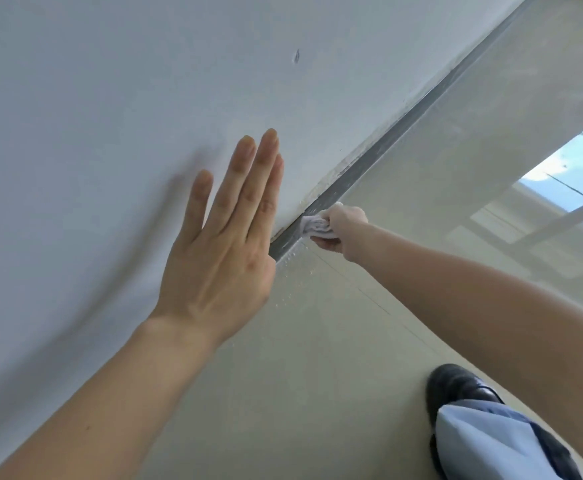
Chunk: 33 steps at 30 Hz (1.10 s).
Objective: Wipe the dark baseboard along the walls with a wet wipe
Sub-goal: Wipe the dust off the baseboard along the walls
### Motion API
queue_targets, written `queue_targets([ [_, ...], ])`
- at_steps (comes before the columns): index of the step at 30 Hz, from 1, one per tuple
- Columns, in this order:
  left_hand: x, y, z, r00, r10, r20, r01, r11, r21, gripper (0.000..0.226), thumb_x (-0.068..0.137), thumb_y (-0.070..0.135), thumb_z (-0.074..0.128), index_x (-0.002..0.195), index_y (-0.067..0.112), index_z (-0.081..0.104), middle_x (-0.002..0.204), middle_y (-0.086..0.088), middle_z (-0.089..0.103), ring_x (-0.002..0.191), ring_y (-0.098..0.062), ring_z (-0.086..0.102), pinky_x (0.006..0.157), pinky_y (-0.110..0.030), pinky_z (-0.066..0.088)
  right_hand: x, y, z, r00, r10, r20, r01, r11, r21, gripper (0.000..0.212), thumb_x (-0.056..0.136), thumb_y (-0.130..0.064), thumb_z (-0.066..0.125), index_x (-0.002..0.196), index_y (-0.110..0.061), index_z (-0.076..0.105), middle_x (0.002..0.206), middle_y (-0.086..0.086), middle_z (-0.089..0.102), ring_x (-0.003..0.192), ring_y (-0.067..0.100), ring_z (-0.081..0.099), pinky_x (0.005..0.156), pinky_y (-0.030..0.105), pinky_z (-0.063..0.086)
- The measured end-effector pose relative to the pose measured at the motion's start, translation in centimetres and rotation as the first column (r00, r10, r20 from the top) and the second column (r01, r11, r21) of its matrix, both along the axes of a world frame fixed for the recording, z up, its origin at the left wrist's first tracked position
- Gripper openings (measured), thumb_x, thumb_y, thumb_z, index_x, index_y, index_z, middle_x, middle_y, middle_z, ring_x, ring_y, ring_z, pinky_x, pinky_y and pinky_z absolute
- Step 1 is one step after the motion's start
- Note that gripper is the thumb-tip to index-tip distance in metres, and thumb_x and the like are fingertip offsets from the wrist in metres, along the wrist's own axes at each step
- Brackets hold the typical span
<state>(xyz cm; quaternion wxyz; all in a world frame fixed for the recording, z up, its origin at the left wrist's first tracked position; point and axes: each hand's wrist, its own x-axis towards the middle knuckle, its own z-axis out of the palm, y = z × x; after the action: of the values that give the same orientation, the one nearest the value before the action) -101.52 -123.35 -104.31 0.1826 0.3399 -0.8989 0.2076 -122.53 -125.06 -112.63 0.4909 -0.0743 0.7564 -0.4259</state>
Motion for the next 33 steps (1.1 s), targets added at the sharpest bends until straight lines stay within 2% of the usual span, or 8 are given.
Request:
queue_targets([
  [4, -4.6, -1.2, -0.8, 1.000, 0.015, -0.024, -0.015, 1.000, 0.010, 0.087, 0.075, 0.011, 0.042, 0.150, 0.003, 0.000, 0.158, -0.007, -0.003, 0.145, -0.024, -0.007, 0.116, -0.040, -0.009, 0.5, 1.5, -0.4, 0.986, 0.153, 0.060, -0.159, 0.978, 0.132, 0.020, 0.093, -0.006, 0.051, 0.074, -0.007, 0.058, 0.070, 0.011, 0.060, 0.054, 0.020, 0.057, 0.051, 0.025, 0.055],
  [8, -7.5, -2.2, -1.8, 0.997, 0.065, 0.028, -0.065, 0.997, -0.031, 0.087, 0.075, 0.012, 0.038, 0.150, 0.003, -0.004, 0.158, -0.007, -0.006, 0.144, -0.025, -0.009, 0.115, -0.040, -0.013, 1.8, 2.2, -3.0, 0.944, 0.248, 0.217, -0.276, 0.955, 0.111, 0.008, 0.088, -0.008, 0.059, 0.080, -0.005, 0.061, 0.076, 0.013, 0.064, 0.056, 0.021, 0.060, 0.057, 0.028, 0.056],
  [14, -7.2, -3.7, -2.4, 0.946, 0.216, 0.241, -0.167, 0.964, -0.207, 0.079, 0.081, 0.015, 0.034, 0.151, 0.003, 0.000, 0.158, -0.010, -0.011, 0.145, -0.019, -0.016, 0.114, -0.037, -0.016, 4.7, 1.7, -5.3, 0.831, 0.136, 0.540, -0.210, 0.975, 0.077, 0.013, 0.088, -0.008, 0.059, 0.099, -0.002, 0.061, 0.081, 0.012, 0.065, 0.063, 0.022, 0.064, 0.079, 0.036, 0.060],
  [18, -7.6, -3.8, -2.7, 0.909, 0.289, 0.300, -0.198, 0.933, -0.299, 0.077, 0.081, 0.016, 0.036, 0.152, 0.005, 0.007, 0.159, -0.009, -0.007, 0.145, -0.017, -0.011, 0.115, -0.038, -0.013, 3.5, 0.0, -5.5, 0.825, 0.083, 0.558, -0.139, 0.989, 0.059, 0.012, 0.088, 0.004, 0.049, 0.094, -0.002, 0.057, 0.078, 0.015, 0.062, 0.057, 0.022, 0.064, 0.059, 0.031, 0.061],
  [22, -8.0, -3.9, -2.8, 0.894, 0.342, 0.289, -0.239, 0.910, -0.340, 0.077, 0.082, 0.016, 0.038, 0.152, 0.009, 0.009, 0.158, -0.005, -0.013, 0.145, -0.016, -0.015, 0.115, -0.038, -0.014, -0.9, -1.7, -5.8, 0.860, -0.048, 0.508, -0.006, 0.995, 0.104, 0.008, 0.087, 0.007, 0.051, 0.085, 0.004, 0.058, 0.077, 0.020, 0.063, 0.061, 0.028, 0.065, 0.066, 0.039, 0.061],
  [25, -8.4, -3.9, -3.1, 0.891, 0.372, 0.259, -0.278, 0.900, -0.337, 0.075, 0.085, 0.021, 0.039, 0.153, 0.012, 0.008, 0.158, -0.003, -0.017, 0.144, -0.014, -0.017, 0.114, -0.037, -0.016, -4.5, -2.3, -5.3, 0.857, -0.157, 0.490, 0.126, 0.987, 0.096, 0.005, 0.088, 0.003, 0.054, 0.085, 0.002, 0.058, 0.081, 0.019, 0.061, 0.065, 0.026, 0.063, 0.059, 0.033, 0.060],
  [29, -8.8, -4.0, -3.6, 0.886, 0.399, 0.237, -0.301, 0.883, -0.360, 0.072, 0.088, 0.023, 0.038, 0.153, 0.015, 0.009, 0.158, -0.002, -0.016, 0.144, -0.014, -0.017, 0.114, -0.037, -0.017, -6.7, -1.7, -5.1, 0.840, -0.291, 0.458, 0.288, 0.954, 0.078, 0.010, 0.091, -0.008, 0.055, 0.089, -0.003, 0.062, 0.081, 0.011, 0.065, 0.047, 0.016, 0.062, 0.064, 0.029, 0.060],
  [33, -8.8, -4.1, -3.8, 0.877, 0.415, 0.244, -0.299, 0.866, -0.401, 0.071, 0.088, 0.025, 0.039, 0.152, 0.014, 0.012, 0.159, -0.004, -0.014, 0.145, -0.016, -0.016, 0.114, -0.036, -0.016, -2.9, 0.5, -5.7, 0.833, -0.229, 0.503, 0.181, 0.973, 0.143, 0.011, 0.091, -0.010, 0.050, 0.094, -0.003, 0.059, 0.073, 0.012, 0.064, 0.046, 0.020, 0.060, 0.051, 0.031, 0.057],
])
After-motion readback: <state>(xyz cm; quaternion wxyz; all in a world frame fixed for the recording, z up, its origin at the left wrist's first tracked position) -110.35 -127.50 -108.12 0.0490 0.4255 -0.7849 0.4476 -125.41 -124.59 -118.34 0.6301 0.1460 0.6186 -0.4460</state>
